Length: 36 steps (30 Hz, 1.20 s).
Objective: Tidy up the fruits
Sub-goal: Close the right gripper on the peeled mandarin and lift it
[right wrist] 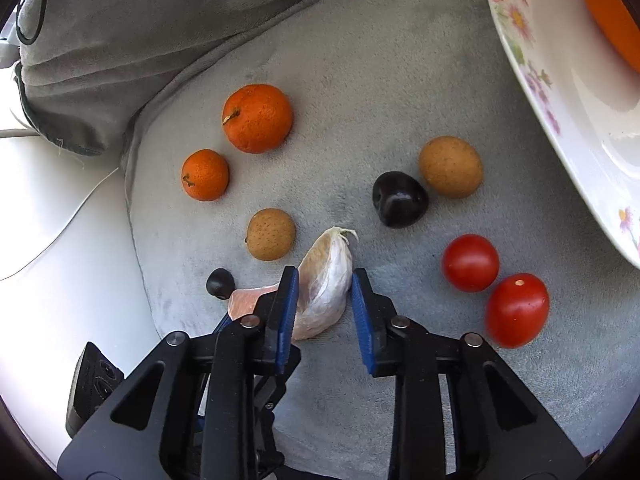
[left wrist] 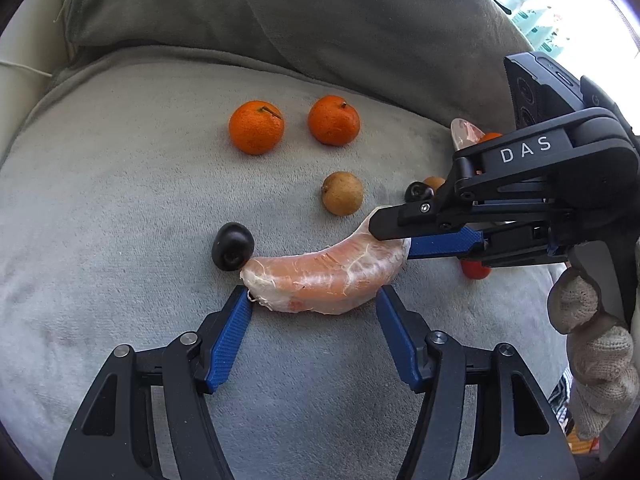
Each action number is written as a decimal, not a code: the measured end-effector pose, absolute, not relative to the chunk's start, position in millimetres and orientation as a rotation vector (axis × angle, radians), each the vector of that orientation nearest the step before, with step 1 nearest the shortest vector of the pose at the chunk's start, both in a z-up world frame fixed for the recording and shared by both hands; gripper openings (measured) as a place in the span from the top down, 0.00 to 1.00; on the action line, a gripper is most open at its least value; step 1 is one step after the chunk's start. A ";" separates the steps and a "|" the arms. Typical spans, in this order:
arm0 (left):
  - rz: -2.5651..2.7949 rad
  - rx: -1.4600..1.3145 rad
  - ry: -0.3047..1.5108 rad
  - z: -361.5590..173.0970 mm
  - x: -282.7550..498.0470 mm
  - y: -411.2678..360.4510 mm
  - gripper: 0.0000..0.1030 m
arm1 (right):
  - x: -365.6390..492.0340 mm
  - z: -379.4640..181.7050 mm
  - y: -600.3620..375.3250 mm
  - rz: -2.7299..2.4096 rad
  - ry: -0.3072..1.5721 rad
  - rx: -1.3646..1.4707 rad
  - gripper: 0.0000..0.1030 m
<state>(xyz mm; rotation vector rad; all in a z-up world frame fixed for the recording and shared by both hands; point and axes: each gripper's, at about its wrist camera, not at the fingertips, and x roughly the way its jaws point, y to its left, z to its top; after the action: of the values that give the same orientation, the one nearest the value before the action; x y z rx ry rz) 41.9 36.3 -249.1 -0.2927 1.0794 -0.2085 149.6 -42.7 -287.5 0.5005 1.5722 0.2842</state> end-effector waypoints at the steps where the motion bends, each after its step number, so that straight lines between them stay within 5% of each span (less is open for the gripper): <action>1: -0.205 -0.289 1.077 -250.3 41.9 29.1 0.39 | 150.4 -287.7 -40.9 0.286 1.568 0.493 0.73; 36: -0.196 -0.281 0.981 -200.5 12.9 24.7 0.42 | 130.7 -225.0 -94.3 0.359 1.450 0.514 0.76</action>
<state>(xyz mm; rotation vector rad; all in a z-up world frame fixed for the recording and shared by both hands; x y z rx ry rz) 12.9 24.7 -200.5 -0.2810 0.9806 -0.1963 130.7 -94.3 -225.0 0.5142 1.4496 0.3593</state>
